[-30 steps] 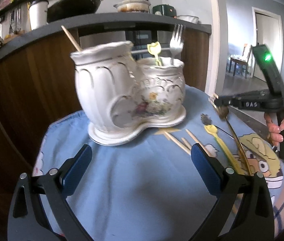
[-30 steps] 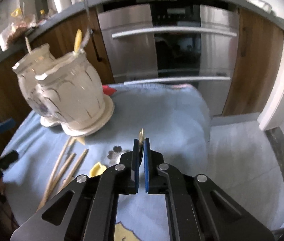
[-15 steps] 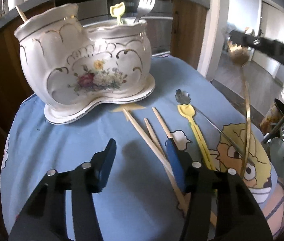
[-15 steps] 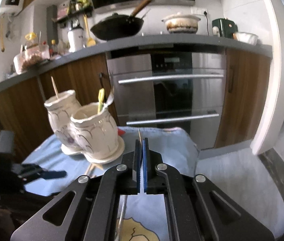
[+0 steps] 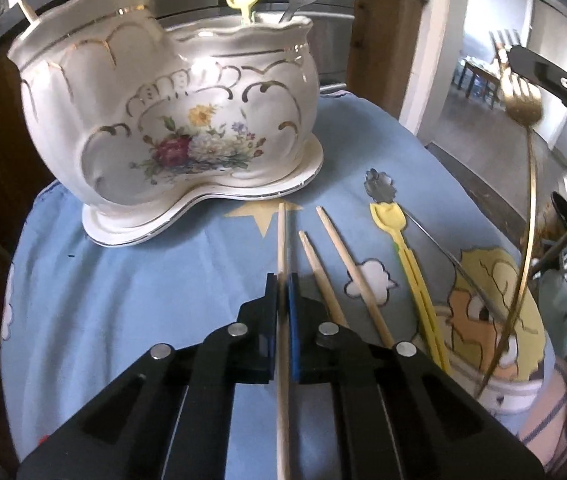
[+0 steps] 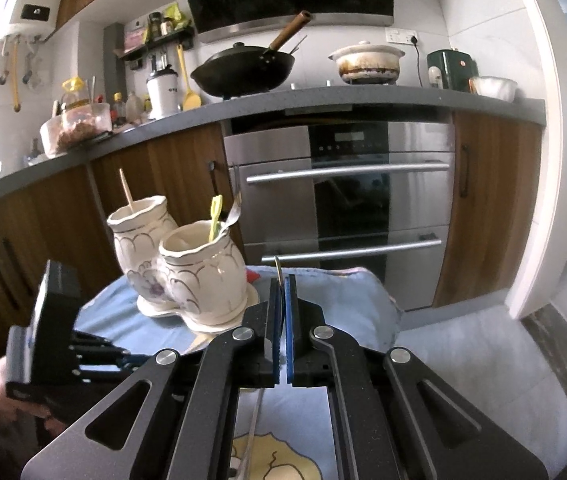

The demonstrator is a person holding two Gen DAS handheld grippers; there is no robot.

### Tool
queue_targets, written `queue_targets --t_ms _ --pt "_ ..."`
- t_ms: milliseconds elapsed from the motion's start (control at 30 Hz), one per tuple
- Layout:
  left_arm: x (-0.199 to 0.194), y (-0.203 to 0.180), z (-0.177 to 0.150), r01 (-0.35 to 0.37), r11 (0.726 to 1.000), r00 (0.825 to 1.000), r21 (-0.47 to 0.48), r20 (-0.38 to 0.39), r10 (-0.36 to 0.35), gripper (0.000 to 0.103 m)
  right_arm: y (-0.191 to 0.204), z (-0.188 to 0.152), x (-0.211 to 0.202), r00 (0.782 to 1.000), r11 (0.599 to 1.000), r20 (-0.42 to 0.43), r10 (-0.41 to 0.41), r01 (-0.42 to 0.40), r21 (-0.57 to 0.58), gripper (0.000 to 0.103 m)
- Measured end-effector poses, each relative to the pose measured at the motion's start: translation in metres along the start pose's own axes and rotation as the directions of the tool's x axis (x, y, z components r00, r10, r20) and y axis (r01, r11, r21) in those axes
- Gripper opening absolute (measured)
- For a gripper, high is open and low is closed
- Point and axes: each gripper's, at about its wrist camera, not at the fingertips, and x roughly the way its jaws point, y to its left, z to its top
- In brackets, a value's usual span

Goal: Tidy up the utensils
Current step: 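Carry the gold fork toward the pots with the right tool while the left grasps another chopstick, then drop the gold fork in the small pot while the left drops a chopstick in the large pot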

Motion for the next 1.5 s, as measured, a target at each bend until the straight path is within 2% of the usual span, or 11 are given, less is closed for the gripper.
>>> queue_targets --t_ms 167,300,433,533,600,767,967,1100,1200,1333,1500 --pt "-0.017 0.011 -0.009 0.017 0.999 1.0 0.048 -0.018 -0.016 0.01 0.007 0.003 -0.007 0.999 1.0 0.033 0.006 -0.006 -0.017 0.003" --pt "-0.028 0.012 -0.025 0.025 0.997 1.0 0.076 -0.02 -0.024 0.043 0.016 0.006 -0.016 0.998 0.999 0.069 0.001 0.002 -0.04 0.003" --pt "-0.03 0.01 -0.044 0.01 0.994 1.0 0.105 -0.027 -0.007 0.043 0.023 0.008 -0.021 0.996 0.998 0.091 0.001 0.004 -0.056 0.003" --pt "-0.03 0.017 -0.048 0.016 0.996 1.0 0.09 -0.02 -0.014 0.036 0.026 0.01 -0.027 0.993 0.998 0.118 -0.003 0.01 -0.062 0.003" --pt "-0.029 0.02 -0.047 0.019 0.996 1.0 0.083 -0.016 -0.018 0.009 0.028 0.011 -0.032 0.989 0.998 0.148 -0.004 0.013 -0.06 0.003" --pt "-0.029 0.021 -0.048 0.042 0.994 0.999 0.098 0.005 -0.043 0.004 0.035 0.014 -0.045 0.977 0.998 0.212 -0.022 0.034 -0.056 0.003" --pt "-0.063 0.031 -0.052 0.068 0.991 0.986 0.118 0.145 -0.085 0.004 0.046 0.018 -0.045 0.967 0.995 0.243 -0.076 0.089 -0.043 0.003" --pt "-0.092 0.045 -0.048 0.069 0.991 0.956 0.114 0.277 -0.099 0.004 0.055 0.025 -0.038 0.965 0.993 0.243 -0.102 0.112 -0.027 0.003" --pt "-0.116 0.056 -0.04 0.066 0.993 0.919 0.102 0.381 -0.1 0.004 0.063 0.035 -0.028 0.967 0.993 0.231 -0.105 0.112 -0.02 0.003" --pt "-0.134 0.069 -0.023 0.056 0.993 0.874 0.1 0.477 -0.097 0.004 0.075 0.047 -0.019 0.963 0.992 0.248 -0.109 0.12 -0.028 0.003" --pt "-0.148 0.086 0.005 0.075 0.994 0.833 0.085 0.542 -0.11 0.004 0.083 0.066 -0.005 0.953 0.993 0.285 -0.107 0.114 -0.009 0.003"
